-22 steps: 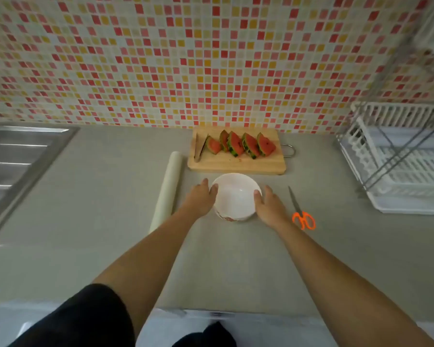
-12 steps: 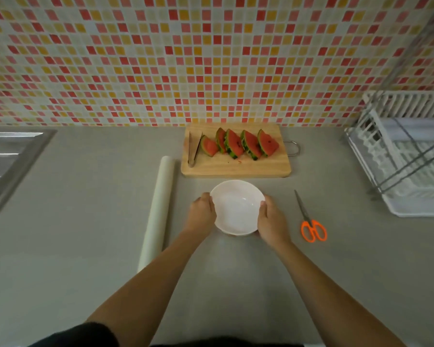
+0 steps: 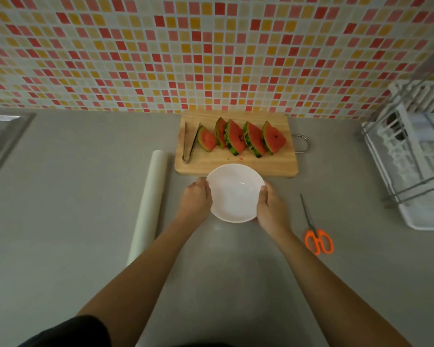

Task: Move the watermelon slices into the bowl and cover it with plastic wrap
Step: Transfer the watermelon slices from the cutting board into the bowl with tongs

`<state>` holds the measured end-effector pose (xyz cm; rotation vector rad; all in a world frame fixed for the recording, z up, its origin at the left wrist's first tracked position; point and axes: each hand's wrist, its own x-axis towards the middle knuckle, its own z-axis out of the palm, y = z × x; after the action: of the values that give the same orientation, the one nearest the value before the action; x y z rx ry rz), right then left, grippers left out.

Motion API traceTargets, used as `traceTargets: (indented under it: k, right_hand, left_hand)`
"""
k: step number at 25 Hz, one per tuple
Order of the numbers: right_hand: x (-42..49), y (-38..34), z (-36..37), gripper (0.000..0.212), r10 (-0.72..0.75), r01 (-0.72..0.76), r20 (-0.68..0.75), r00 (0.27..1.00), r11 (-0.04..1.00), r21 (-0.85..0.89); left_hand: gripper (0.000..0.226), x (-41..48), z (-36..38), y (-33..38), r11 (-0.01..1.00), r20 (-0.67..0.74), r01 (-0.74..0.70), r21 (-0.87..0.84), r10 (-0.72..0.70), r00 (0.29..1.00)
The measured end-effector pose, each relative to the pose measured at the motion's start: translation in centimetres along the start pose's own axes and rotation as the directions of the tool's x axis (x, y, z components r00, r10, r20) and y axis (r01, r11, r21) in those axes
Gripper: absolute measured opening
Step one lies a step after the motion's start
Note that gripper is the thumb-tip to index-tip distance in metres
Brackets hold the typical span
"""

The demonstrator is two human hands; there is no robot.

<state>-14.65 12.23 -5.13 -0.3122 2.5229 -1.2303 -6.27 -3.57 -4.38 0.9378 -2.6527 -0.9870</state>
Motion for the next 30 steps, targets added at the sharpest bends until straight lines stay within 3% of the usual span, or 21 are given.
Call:
traceTargets:
  k: [4, 8, 10, 13, 17, 19, 22, 25, 27, 30]
  right_hand:
    - [0.4, 0.1, 0.4, 0.036, 0.035, -0.036, 0.012, 0.999, 0.999, 0.032]
    - [0.5, 0.5, 0.7, 0.035, 0.013, -0.013, -0.017, 1.0, 1.0, 0.01]
    - [0.5, 0.9, 0.5, 0.035, 0.003, -0.003, -0.022, 1.0, 1.0, -0.001]
    - [0.7, 1.1, 0.4, 0.036, -0.02, 0.019, -0.025, 1.0, 0.999, -0.029]
    - [0.7, 1.1, 0.4, 0.035, -0.012, 0.012, -0.006, 1.0, 1.0, -0.023]
    - [0.7, 1.1, 0.4, 0.036, -0.014, 0.014, 0.002, 1.0, 1.0, -0.011]
    - [0.7, 1.1, 0.4, 0.036, -0.014, 0.014, -0.004, 1.0, 1.0, -0.009]
    - [0.5, 0.9, 0.3, 0.035, -0.016, 0.016, -0.007, 1.0, 1.0, 0.003]
    - [0.4, 0.7, 0.2, 0.034, -0.004, 0.004, 0.003, 1.0, 1.0, 0.015]
    - [0.3, 0.6, 0.1, 0.035, 0.005, -0.005, 0.01, 1.0, 1.0, 0.004]
  left_hand:
    - [0.03, 0.3, 0.2, -0.4, 0.998, -0.007, 0.002, -0.066, -0.003, 1.0]
    - [0.046, 0.2, -0.6, -0.7, 0.992, 0.002, 0.003, -0.125, -0.003, 1.0]
    - [0.051, 2.0, -2.0, -0.7, 0.992, -0.078, 0.043, -0.12, -0.053, 0.996]
    - [0.037, 7.1, -3.4, -1.0, 0.986, -0.149, 0.087, 0.141, -0.065, 0.987]
    - [0.035, 11.8, -2.9, -0.6, 0.841, 0.039, 0.071, 0.536, -0.109, 0.993]
    - [0.033, 12.3, -2.3, -0.5, 0.783, 0.073, 0.044, 0.621, -0.114, 0.991]
    - [0.032, 12.5, -2.6, -0.3, 0.776, 0.067, 0.071, 0.627, -0.144, 0.987]
    - [0.032, 12.5, -4.2, 0.0, 0.88, 0.007, 0.139, 0.455, -0.16, 0.987]
    - [0.031, 12.1, -5.7, 0.4, 0.968, -0.019, 0.184, 0.17, -0.183, 0.983]
    - [0.033, 10.2, -7.1, 1.0, 0.938, 0.183, 0.219, -0.267, -0.173, 0.968]
